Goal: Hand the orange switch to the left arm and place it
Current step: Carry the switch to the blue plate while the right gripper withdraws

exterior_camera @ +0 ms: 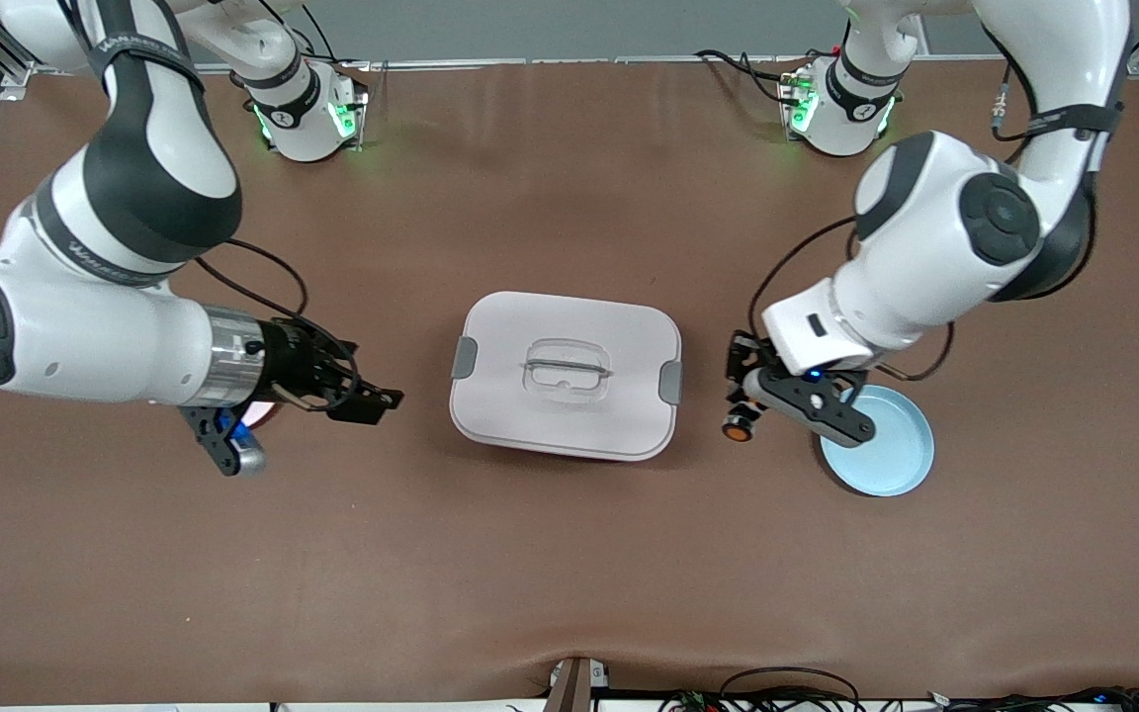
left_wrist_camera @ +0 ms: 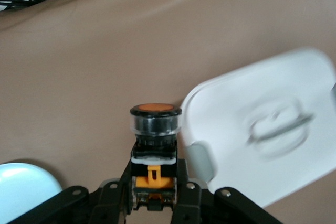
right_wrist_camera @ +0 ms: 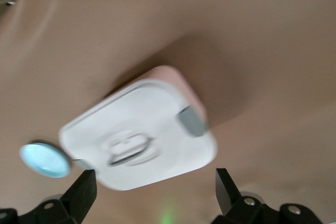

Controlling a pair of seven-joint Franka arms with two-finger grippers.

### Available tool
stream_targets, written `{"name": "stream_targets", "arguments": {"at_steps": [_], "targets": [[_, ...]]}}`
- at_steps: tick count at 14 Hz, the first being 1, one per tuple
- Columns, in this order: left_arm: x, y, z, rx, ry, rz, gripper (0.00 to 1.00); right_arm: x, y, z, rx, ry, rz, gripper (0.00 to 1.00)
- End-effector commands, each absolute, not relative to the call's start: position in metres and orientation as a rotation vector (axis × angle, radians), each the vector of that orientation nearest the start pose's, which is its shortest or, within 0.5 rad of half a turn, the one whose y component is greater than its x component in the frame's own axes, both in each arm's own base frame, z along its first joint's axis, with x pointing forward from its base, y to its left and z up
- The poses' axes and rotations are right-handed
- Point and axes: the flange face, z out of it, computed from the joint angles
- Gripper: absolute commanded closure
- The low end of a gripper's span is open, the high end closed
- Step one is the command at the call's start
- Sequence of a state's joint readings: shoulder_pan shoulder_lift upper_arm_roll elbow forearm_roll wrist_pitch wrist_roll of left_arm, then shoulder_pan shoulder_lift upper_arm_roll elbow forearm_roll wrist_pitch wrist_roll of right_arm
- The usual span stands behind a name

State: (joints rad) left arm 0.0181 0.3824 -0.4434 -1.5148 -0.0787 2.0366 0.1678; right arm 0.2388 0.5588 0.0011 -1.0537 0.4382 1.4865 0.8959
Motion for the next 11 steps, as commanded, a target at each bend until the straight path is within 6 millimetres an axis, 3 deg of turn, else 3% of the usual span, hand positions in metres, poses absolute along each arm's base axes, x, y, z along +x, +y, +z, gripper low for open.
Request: {"name": "stream_targets", "arguments": {"at_steps": [1, 6, 11], "targets": [[0.636, -0.214, 0.469, -3.146, 1.096, -0.165, 1.0, 0.663, 0.168, 0.523, -2.772, 0.722, 0.484, 0.0], [0.651, -0.144, 0.426, -2.89, 1.499, -0.092, 1.0, 0.66, 0.098, 0.53, -2.952, 0.416, 0.457, 0.0], [0.643, -0.088, 0.365, -2.636, 1.753, -0.01, 1.0, 0.651, 0.038, 0.552, -3.039, 0.172, 0.432, 0.0]]}}
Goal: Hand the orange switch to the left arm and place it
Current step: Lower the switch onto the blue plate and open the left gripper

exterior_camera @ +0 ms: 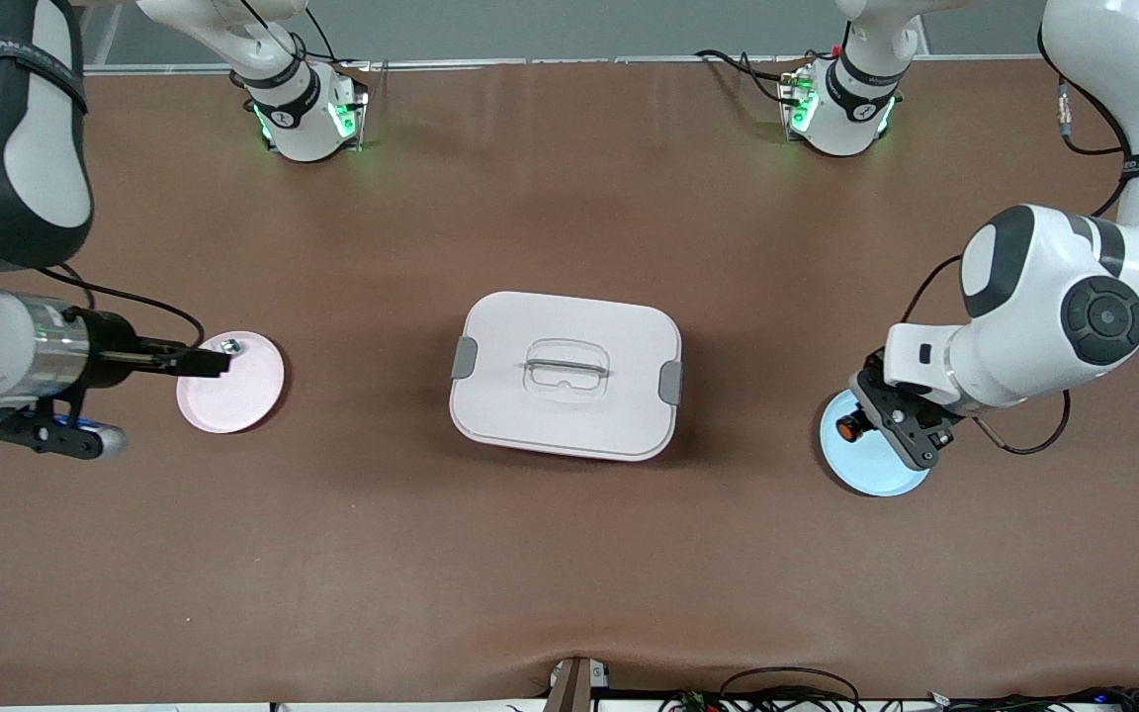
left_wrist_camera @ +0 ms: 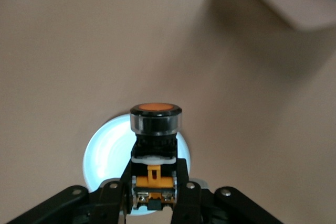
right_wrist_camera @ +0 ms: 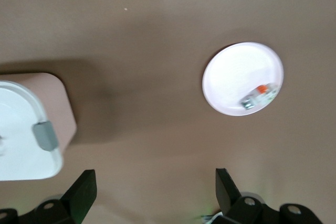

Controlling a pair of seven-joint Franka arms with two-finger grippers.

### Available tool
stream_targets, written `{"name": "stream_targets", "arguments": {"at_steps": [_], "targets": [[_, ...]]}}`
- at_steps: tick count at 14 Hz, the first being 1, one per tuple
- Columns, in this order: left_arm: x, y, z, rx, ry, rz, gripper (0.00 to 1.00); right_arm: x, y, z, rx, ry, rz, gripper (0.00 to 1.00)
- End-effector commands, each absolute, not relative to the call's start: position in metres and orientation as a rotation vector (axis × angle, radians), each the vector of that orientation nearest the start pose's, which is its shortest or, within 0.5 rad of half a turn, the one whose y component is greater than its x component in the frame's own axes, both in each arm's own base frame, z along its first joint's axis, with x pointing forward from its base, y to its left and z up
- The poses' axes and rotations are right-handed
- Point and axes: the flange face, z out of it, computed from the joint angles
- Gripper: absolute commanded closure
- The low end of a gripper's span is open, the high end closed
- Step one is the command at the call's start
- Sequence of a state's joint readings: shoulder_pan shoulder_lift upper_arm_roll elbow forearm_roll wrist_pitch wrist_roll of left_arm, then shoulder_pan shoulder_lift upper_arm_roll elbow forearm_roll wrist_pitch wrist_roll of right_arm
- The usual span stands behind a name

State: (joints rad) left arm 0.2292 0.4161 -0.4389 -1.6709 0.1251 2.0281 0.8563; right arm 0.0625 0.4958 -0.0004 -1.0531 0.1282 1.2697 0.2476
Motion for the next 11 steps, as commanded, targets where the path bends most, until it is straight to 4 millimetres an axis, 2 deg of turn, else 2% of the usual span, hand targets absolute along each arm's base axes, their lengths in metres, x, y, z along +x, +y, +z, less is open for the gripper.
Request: {"name": "stream_targets", "arguments": {"at_steps": [1, 2, 4, 7, 10, 11], "targets": [[0.638, -0.078, 0.347, -2.611, 1.791, -0.016, 1.0, 0.649, 0.029, 0.557, -3.04, 0.149, 0.419, 0.0], [0.633, -0.065, 0.33, -2.591, 1.815, -0.041, 1.0, 0.646, 0.024, 0.559, -3.043, 0.134, 0.427, 0.0], [0.623, -0.06, 0.298, -2.527, 1.887, -0.118, 1.0, 0.644, 0.022, 0.558, -3.103, 0.132, 0.445, 0.0], [0.624, -0.036, 0.254, -2.372, 2.067, -0.149, 1.0, 0.638, 0.024, 0.553, -3.116, 0.127, 0.532, 0.0], [0.623, -0.03, 0.235, -2.249, 2.195, -0.148, 1.0, 0.636, 0.027, 0.545, -3.11, 0.119, 0.573, 0.0], [0.624, -0.021, 0.232, -2.217, 2.202, -0.134, 1.0, 0.635, 0.025, 0.545, -3.105, 0.122, 0.58, 0.0]]}}
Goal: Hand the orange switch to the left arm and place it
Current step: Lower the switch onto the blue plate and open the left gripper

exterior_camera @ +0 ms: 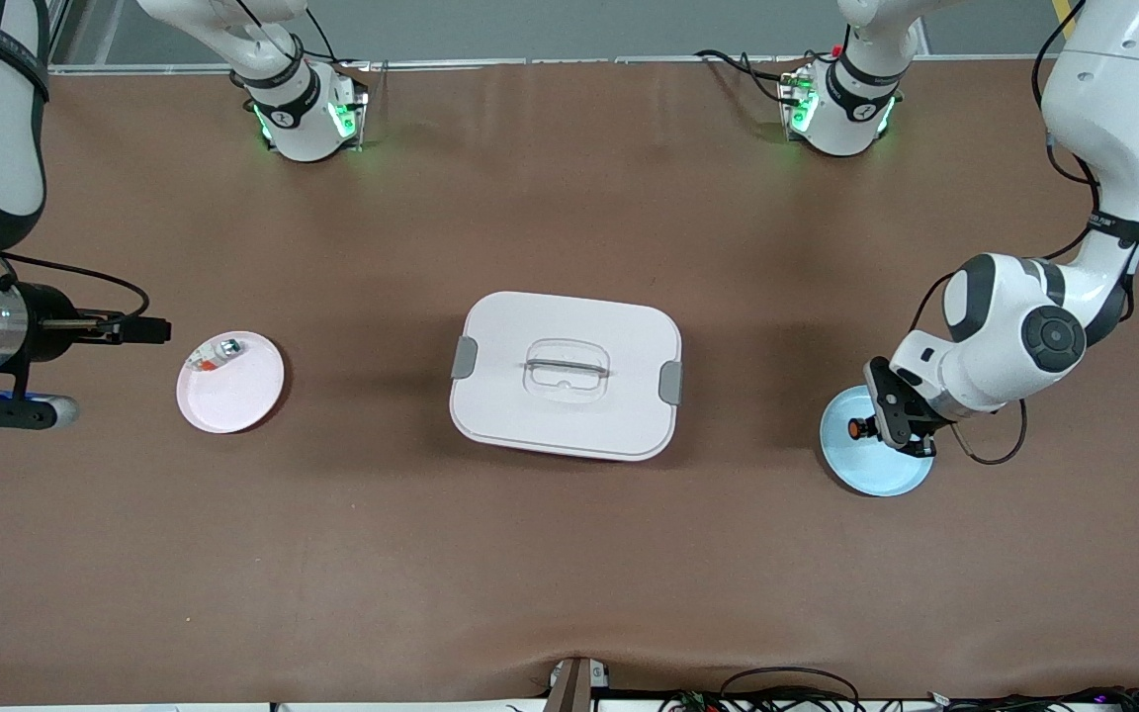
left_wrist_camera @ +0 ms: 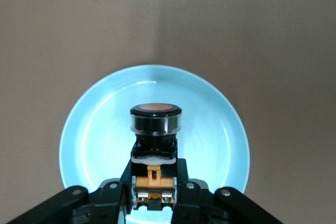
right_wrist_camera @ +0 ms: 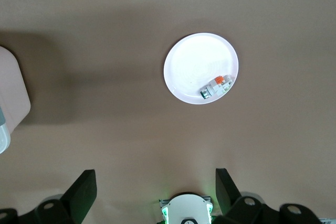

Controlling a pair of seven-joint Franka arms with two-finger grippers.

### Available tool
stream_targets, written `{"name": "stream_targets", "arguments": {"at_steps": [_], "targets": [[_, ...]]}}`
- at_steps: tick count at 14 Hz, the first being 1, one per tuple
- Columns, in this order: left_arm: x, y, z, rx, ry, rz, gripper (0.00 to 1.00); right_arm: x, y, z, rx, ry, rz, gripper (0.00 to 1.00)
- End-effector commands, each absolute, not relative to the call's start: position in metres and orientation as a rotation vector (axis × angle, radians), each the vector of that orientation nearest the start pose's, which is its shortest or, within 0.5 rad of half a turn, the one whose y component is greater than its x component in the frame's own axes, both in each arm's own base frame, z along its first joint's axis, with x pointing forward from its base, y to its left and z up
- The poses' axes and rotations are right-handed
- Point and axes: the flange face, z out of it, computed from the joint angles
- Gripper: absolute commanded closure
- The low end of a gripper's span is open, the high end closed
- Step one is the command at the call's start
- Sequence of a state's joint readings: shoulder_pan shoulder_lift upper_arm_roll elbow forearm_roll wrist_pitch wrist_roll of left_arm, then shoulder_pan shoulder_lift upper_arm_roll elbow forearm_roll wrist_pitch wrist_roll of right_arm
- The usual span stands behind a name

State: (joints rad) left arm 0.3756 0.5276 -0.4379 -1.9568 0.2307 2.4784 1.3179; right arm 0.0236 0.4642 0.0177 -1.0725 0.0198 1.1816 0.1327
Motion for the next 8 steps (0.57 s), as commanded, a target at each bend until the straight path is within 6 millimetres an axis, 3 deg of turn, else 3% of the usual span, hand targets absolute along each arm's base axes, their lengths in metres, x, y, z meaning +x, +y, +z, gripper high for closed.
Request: {"name": "stream_targets", "arguments": {"at_steps": [1, 7, 8], "targets": [[0.624, -0.012, 0.226, -2.192, 2.207, -0.116, 1.0, 0.635, 0.023, 0.545, -3.102, 0.126, 0.58, 0.0], [0.625, -0.015, 0.215, -2.087, 2.256, -0.086, 1.0, 0.635, 0.009, 0.548, -3.093, 0.157, 0.56, 0.0], [0.626, -0.016, 0.211, -2.066, 2.259, -0.1, 0.91, 0.635, 0.008, 0.551, -3.09, 0.16, 0.548, 0.0]]}}
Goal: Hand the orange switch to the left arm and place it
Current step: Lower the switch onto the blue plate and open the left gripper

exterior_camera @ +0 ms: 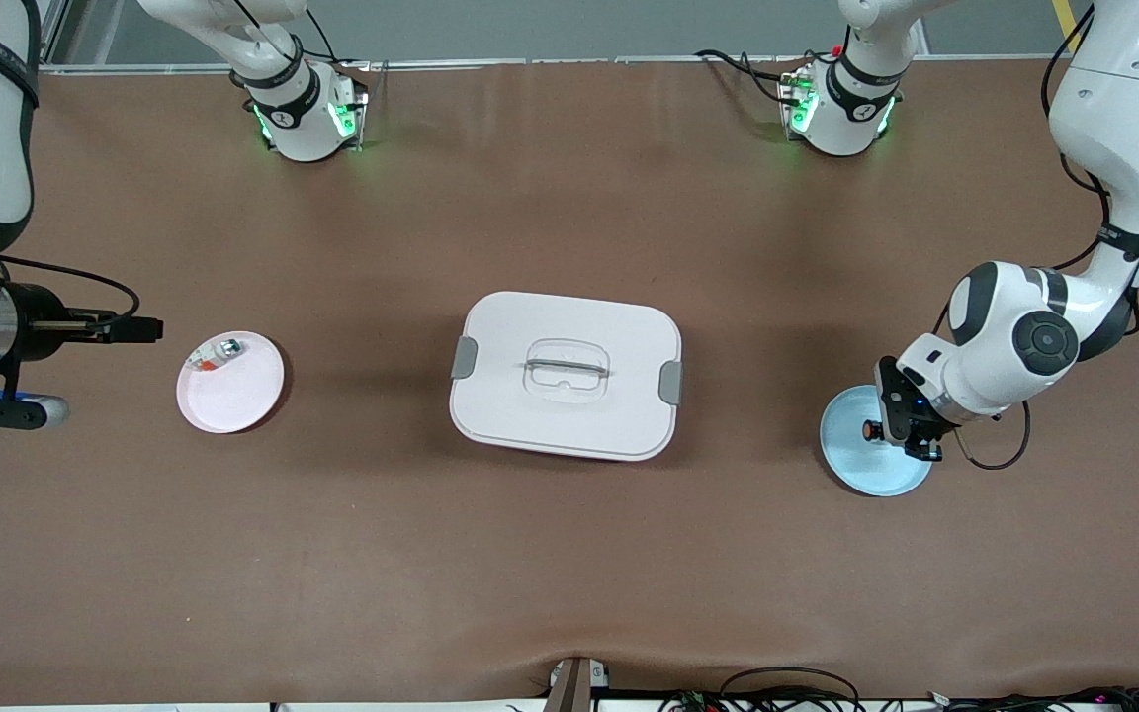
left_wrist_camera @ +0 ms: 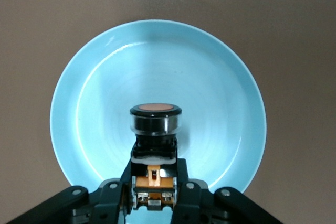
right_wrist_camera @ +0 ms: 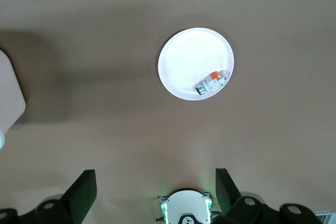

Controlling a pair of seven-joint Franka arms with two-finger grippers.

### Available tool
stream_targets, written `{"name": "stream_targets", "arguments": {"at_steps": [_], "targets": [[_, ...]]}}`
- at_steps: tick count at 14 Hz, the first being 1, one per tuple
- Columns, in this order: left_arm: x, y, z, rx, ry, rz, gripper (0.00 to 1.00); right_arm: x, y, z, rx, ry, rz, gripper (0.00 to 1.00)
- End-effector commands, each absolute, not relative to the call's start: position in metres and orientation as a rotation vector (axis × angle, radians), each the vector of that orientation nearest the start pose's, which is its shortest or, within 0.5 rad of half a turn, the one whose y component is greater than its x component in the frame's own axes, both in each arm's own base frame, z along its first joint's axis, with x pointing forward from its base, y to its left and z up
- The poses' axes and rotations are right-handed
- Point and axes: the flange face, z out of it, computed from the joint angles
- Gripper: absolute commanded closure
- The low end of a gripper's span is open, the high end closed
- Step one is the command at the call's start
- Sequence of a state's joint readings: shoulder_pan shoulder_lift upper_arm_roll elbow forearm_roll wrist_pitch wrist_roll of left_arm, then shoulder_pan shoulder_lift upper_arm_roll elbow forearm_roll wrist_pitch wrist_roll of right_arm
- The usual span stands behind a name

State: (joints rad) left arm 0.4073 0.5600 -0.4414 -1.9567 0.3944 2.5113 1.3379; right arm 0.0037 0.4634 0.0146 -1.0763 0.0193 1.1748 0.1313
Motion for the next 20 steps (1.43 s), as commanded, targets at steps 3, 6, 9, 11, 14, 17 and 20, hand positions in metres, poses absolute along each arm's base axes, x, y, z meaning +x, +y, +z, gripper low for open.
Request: {"name": "stream_targets", "arguments": {"at_steps": [3, 6, 9, 11, 14, 17, 20], "targets": [[0.625, -0.014, 0.204, -2.048, 2.267, -0.101, 0.61, 0.634, 0.005, 0.553, -3.087, 0.18, 0.543, 0.0], [0.628, -0.016, 0.208, -1.981, 2.273, -0.113, 0.0, 0.632, -0.001, 0.554, -3.089, 0.233, 0.558, 0.0], [0.633, -0.014, 0.222, -2.042, 2.199, -0.142, 0.0, 0.632, -0.01, 0.556, -3.087, 0.255, 0.55, 0.0], [0.638, -0.016, 0.243, -2.12, 2.089, -0.164, 0.0, 0.622, -0.013, 0.58, -3.092, 0.264, 0.508, 0.0], [0.642, -0.014, 0.272, -2.388, 1.866, -0.153, 0.0, 0.61, -0.017, 0.594, -3.093, 0.275, 0.527, 0.0], [0.665, -0.021, 0.328, -2.629, 1.63, -0.151, 0.0, 0.609, -0.011, 0.594, -3.102, 0.263, 0.549, 0.0], [0.675, -0.032, 0.394, -2.88, 1.215, -0.149, 0.0, 0.606, -0.022, 0.596, -3.078, 0.319, 0.541, 0.0]]}}
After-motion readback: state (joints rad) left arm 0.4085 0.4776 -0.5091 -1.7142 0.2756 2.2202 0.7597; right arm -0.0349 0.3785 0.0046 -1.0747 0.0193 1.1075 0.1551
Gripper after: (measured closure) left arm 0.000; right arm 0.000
